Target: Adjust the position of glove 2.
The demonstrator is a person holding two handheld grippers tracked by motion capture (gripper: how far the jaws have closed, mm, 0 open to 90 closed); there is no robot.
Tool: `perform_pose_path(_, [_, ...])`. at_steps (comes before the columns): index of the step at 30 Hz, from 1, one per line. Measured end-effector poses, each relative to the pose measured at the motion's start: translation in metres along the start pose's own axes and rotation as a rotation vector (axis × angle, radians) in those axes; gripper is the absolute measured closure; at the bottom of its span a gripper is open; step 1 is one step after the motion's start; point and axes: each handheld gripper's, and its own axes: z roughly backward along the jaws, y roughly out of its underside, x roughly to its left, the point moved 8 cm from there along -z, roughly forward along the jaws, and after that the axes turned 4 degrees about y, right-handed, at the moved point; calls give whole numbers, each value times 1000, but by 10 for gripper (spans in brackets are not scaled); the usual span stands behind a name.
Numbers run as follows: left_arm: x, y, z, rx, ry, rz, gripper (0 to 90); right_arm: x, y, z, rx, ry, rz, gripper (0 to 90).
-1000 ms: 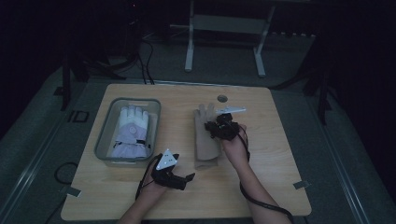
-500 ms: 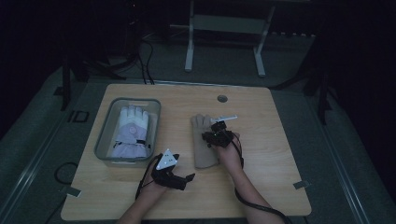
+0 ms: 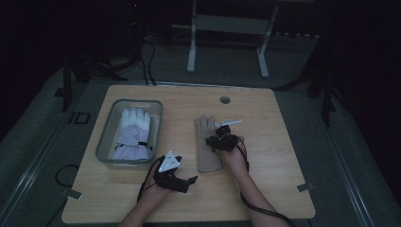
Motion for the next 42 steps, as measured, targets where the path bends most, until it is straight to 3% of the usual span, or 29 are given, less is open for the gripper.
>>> perform_pose_path(4, [0,0,0,0,-2,0,21,-1,-4,10,-16,14,42,574])
perform_pose_path(8, [0,0,0,4,2,1,21,-3,-7,18,-24,16,57,600])
perform_pose_path(10, [0,0,-1,5,-1,-1,21,-4,-7,22,-21,11,60,687])
perform_pose_path(11, [0,0,0,3,-3,-1,21,-2,-6,24,-9,-3,65,852])
perform_pose_path(13, [0,0,-1,4,-4,-1,21,0,-3,23,8,-12,70,896])
perform_pose_path(17, [0,1,-1,11,-6,-9,21,1,1,17,33,-10,80,898])
perform_pose_path(21, [0,0,0,9,-12,-11,21,-7,10,7,62,10,71,898])
perform_pose_path(24, [1,-4,3,-31,-31,-13,21,-13,17,2,74,4,58,899])
perform_pose_path(34, [-8,-6,-4,-7,-9,-12,21,-21,31,16,66,37,33,900])
perform_pose_path(39, [-11,-11,-3,-37,-29,-14,21,-24,37,22,57,42,30,899])
perform_pose_path(42, [-13,-11,-5,-22,-24,-22,21,-29,43,28,51,62,20,899])
